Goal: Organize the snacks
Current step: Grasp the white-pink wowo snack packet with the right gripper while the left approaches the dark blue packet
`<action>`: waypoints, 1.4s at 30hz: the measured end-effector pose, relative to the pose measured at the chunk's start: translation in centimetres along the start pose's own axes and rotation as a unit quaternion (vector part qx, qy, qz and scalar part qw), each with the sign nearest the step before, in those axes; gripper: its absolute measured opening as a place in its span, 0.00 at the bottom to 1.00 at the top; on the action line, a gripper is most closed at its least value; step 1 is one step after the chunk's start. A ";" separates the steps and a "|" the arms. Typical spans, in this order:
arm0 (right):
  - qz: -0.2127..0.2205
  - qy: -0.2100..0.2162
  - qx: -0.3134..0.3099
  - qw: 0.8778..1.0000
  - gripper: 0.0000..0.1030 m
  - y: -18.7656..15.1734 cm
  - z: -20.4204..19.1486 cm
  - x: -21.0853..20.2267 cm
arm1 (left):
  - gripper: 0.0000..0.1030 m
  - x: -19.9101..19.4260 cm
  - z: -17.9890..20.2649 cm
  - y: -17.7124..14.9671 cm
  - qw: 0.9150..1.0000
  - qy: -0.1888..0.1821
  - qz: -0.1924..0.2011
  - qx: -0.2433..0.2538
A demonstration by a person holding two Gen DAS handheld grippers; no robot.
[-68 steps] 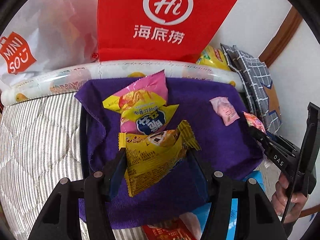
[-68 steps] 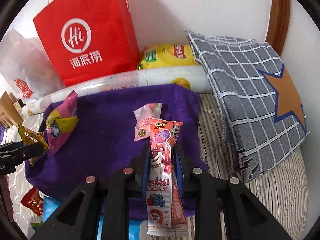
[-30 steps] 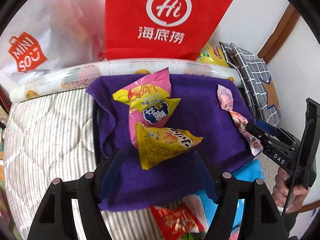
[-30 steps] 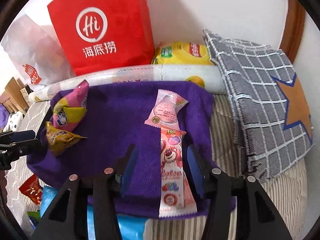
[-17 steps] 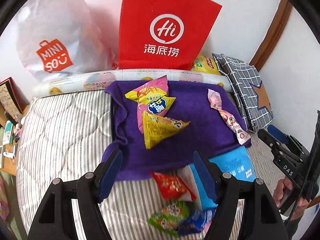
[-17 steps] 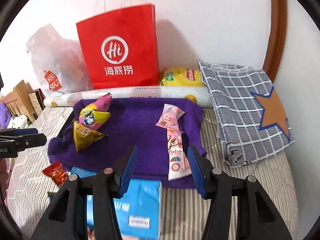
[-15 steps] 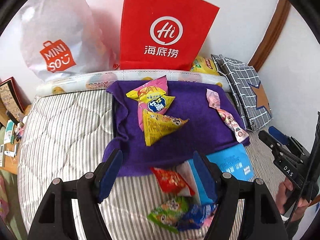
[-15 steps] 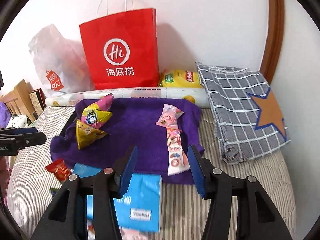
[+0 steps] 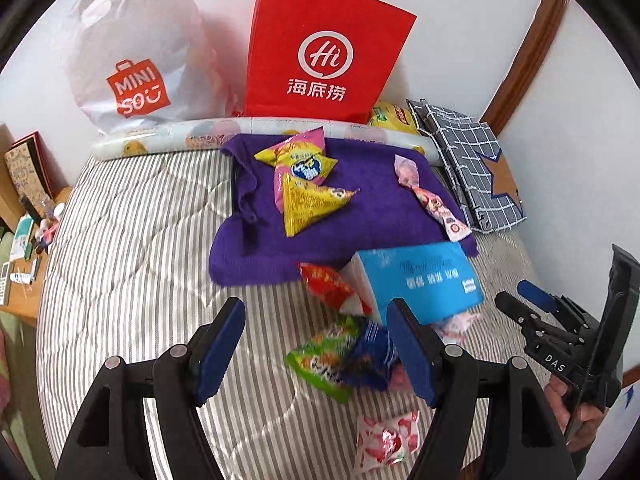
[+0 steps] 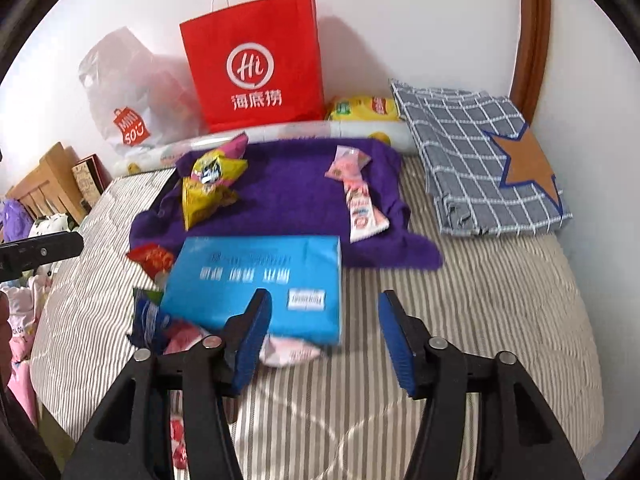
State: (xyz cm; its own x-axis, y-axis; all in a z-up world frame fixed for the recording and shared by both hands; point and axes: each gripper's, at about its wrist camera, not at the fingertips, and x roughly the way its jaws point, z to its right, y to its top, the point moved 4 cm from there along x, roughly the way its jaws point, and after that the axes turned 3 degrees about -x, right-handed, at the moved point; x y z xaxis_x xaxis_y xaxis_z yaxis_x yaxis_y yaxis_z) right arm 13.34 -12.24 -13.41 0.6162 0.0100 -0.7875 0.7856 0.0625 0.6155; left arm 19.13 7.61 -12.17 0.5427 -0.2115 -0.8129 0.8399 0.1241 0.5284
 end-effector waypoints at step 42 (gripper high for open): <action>-0.085 0.054 -0.047 0.994 0.71 -6.6 -3.0 6.5 | 0.69 3.4 -2.6 -4.6 0.998 0.001 -0.049 -0.030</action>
State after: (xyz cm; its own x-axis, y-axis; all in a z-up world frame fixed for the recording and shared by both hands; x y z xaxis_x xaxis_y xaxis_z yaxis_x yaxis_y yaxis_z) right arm 11.94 -9.57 -22.66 0.4621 0.0981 -0.8814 0.8658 0.1654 0.4723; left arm 17.10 8.87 -17.99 0.4581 -0.2243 -0.8601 0.8880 0.1599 0.4312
